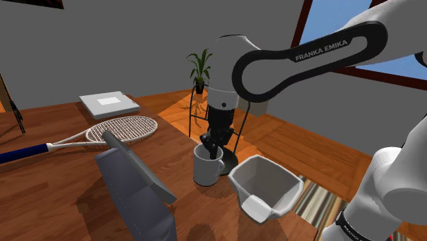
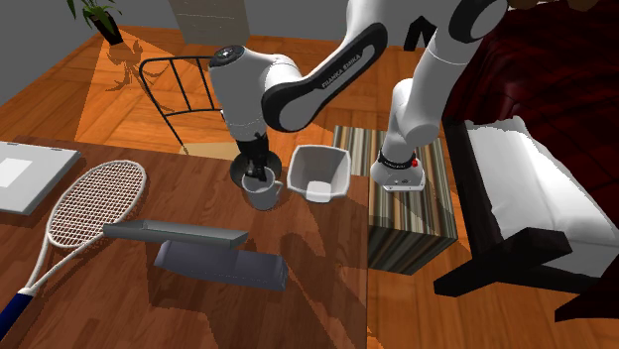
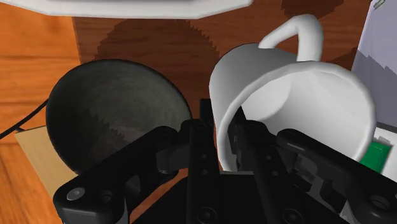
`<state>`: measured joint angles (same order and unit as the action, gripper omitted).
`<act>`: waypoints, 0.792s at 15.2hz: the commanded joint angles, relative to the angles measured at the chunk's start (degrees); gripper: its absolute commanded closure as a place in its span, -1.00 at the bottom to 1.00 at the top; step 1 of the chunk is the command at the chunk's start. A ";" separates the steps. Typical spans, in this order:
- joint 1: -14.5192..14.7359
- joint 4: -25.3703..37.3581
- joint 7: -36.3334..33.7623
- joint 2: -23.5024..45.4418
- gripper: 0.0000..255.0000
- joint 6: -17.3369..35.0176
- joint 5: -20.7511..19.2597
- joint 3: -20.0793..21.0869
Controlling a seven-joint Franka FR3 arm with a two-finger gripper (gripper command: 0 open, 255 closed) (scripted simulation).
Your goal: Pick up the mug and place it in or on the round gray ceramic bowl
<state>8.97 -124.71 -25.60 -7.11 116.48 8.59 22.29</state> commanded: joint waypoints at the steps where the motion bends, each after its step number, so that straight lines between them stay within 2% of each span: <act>1: -0.04 0.98 0.05 -0.56 1.00 -1.53 0.10 -0.13; 5: -0.11 3.20 0.00 -1.46 1.00 -4.61 0.22 -0.35; 12: -4.46 4.26 9.46 -2.33 1.00 -7.58 -0.93 -6.23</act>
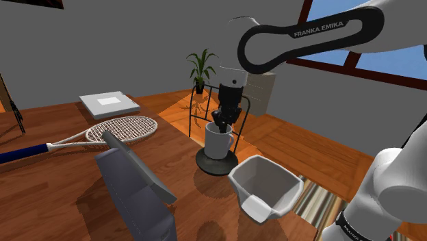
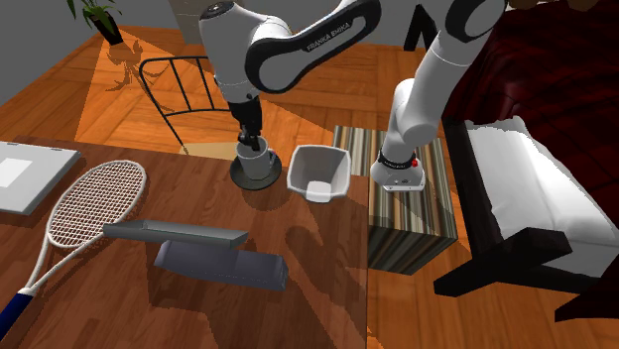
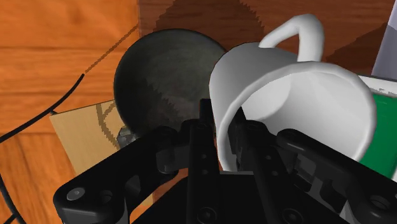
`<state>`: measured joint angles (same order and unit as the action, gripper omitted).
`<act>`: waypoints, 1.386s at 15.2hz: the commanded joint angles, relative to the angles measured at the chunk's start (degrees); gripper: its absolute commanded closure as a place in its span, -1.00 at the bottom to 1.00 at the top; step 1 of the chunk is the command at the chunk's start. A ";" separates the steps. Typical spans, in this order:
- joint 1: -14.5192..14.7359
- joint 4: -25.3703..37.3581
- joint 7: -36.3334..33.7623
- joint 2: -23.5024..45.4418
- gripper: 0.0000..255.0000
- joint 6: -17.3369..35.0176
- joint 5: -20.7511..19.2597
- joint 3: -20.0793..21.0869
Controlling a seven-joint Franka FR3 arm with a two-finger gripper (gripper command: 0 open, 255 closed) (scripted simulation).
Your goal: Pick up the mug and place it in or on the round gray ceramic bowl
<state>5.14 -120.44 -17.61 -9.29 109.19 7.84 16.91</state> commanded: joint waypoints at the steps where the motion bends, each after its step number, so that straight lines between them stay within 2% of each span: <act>1: -1.25 0.40 2.76 -0.04 1.00 -0.73 -0.43 -1.66; 5: -3.65 2.60 7.61 0.99 1.00 -2.41 -1.48 -4.70; 21: -3.46 -6.13 7.99 4.62 1.00 9.89 -1.66 -4.23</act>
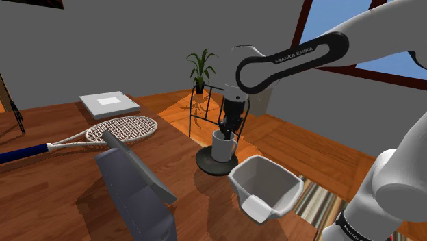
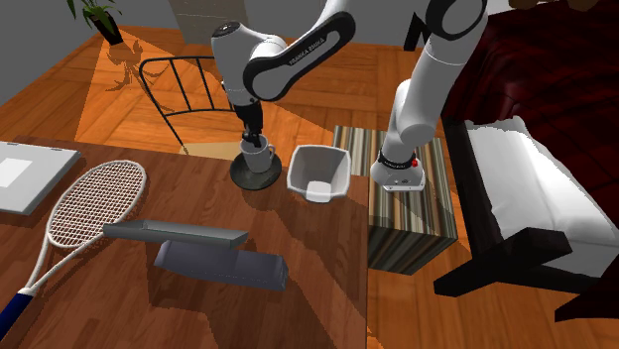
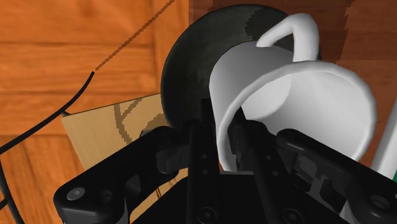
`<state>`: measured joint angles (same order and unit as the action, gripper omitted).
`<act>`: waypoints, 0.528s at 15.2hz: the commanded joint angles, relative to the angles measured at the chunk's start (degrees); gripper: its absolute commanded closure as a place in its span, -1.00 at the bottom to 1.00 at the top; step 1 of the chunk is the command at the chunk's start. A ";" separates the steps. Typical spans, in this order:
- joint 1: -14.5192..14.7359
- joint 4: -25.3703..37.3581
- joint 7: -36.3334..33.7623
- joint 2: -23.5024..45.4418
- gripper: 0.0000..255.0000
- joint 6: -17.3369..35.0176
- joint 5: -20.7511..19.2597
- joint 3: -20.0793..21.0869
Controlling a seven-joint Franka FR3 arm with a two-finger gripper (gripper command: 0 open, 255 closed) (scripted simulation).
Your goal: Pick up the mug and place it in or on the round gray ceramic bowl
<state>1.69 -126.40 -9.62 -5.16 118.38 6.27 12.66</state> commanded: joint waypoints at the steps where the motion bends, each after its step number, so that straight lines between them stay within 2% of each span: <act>1: 0.00 -0.61 0.01 0.83 1.00 1.48 -0.12 0.04; 8: 0.01 -0.98 0.02 1.12 1.00 2.14 -0.15 0.07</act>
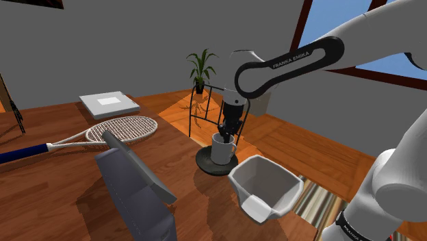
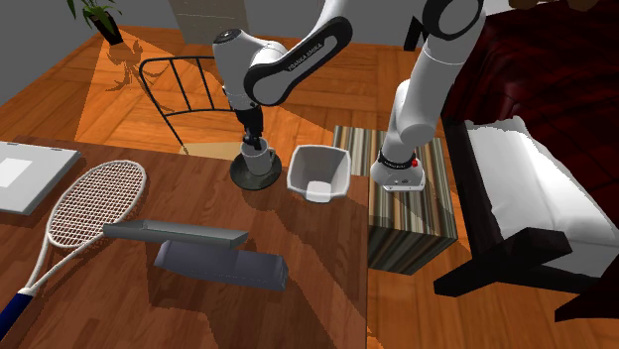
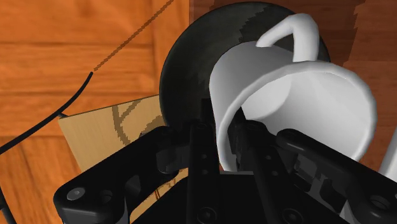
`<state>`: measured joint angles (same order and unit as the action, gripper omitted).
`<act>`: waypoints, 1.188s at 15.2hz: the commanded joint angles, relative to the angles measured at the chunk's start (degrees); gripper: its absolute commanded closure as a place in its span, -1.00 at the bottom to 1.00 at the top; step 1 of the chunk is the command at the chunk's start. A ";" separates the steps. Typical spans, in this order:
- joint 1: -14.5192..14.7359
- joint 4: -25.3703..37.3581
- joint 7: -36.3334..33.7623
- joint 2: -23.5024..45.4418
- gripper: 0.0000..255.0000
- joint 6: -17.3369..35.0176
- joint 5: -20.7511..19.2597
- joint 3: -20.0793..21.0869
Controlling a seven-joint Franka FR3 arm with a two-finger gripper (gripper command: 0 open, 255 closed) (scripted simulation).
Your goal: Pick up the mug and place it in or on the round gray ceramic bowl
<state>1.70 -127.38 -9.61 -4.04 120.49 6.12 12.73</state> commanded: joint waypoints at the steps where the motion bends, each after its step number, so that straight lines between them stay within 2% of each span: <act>1: 0.00 0.00 0.00 0.00 1.00 0.02 0.00 0.00; 2: 0.00 0.00 0.00 0.00 1.00 0.02 0.00 0.00; 3: 0.00 0.00 0.00 0.00 -1.00 0.02 0.00 0.00; 8: 0.00 0.00 0.00 -0.01 -1.00 0.02 0.00 0.00; 12: -0.32 5.04 0.17 -2.32 -1.00 -7.33 0.07 -0.46; 18: -0.32 5.04 0.17 -2.32 -1.00 -7.33 0.07 -0.46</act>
<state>1.39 -122.34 -9.44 -6.34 113.19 6.19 12.27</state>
